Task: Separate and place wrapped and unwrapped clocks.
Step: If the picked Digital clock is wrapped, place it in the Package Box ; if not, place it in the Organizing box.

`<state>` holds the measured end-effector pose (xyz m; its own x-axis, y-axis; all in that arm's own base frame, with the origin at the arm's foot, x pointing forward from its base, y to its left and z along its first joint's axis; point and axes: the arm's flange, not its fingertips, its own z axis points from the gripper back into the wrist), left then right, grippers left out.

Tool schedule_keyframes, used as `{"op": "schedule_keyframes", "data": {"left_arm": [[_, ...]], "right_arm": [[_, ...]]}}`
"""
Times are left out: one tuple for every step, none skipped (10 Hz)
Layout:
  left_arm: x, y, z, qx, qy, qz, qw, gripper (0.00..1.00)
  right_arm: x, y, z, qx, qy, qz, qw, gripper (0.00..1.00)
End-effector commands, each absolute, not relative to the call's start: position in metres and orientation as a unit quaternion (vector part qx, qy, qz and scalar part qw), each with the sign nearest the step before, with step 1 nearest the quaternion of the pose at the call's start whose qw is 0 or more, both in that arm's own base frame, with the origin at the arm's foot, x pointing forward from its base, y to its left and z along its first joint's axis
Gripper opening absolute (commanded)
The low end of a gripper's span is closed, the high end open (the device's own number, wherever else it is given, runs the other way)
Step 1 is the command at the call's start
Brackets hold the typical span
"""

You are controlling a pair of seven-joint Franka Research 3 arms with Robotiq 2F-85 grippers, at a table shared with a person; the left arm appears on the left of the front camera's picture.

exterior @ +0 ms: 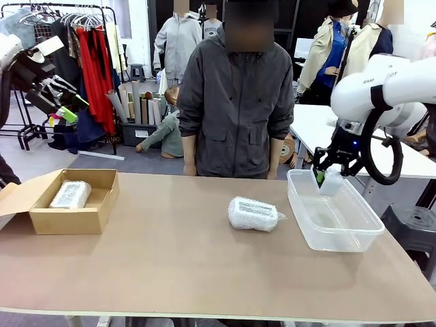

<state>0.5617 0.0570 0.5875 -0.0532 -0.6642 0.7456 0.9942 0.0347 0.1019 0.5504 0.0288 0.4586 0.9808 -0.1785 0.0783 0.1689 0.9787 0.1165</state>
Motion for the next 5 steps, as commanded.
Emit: {"op": "schedule_keyframes", "data": {"left_arm": [[0.559, 0.057, 0.588, -0.251, -0.330, -0.652, 0.635, 1.00], [0.559, 0.057, 0.588, -0.251, -0.330, -0.652, 0.635, 1.00], [0.559, 0.057, 0.588, -0.251, -0.330, -0.652, 0.635, 1.00], [0.559, 0.057, 0.588, -0.251, -0.330, -0.652, 0.635, 1.00], [0.559, 0.057, 0.588, -0.251, -0.330, -0.652, 0.635, 1.00]], "right_arm": [[0.558, 0.019, 0.452, 0.035, -0.040, -0.066, 0.996, 0.00], [0.561, 0.015, 0.446, 0.022, -0.039, -0.070, 0.997, 0.00], [0.562, 0.013, 0.445, 0.023, -0.039, -0.078, 0.996, 0.00], [0.561, 0.012, 0.451, 0.025, -0.042, -0.083, 0.995, 0.00], [0.556, 0.014, 0.437, 0.031, -0.028, -0.081, 0.996, 0.00]]}}
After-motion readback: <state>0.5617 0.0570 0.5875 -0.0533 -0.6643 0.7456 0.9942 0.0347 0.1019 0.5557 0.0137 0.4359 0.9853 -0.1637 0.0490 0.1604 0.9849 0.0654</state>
